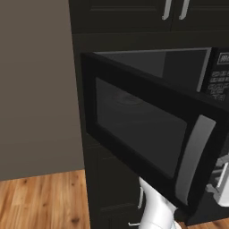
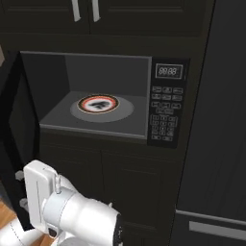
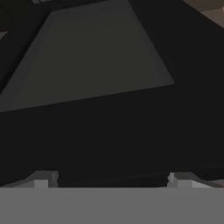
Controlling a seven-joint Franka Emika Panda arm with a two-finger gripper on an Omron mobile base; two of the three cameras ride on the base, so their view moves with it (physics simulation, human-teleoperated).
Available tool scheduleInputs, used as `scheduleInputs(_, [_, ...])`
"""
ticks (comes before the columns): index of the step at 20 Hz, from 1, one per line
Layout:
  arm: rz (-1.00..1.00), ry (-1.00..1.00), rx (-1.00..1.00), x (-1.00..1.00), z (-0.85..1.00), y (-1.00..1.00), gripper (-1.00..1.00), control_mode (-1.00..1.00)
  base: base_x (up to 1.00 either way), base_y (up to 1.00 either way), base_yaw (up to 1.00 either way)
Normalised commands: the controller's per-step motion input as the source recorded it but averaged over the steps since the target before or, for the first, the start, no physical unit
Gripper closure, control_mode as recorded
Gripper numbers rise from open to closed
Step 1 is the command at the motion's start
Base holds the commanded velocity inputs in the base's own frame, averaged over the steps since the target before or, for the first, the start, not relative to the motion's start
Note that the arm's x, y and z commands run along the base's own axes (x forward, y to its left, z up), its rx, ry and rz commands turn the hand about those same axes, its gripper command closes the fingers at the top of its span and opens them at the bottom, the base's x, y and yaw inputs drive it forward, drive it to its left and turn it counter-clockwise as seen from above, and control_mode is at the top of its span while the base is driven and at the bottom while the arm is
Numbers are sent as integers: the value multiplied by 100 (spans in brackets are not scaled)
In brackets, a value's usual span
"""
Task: Pick the corn from the counter and place it in the microwave. Then turn on the microwave.
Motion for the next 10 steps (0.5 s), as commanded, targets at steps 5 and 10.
scheduleInputs(5, [1, 0, 0, -9, 0, 32, -100, -100, 0, 0, 0])
scheduleInputs(10, [2, 0, 0, -6, 0, 32, -100, -100, 0, 0, 0])
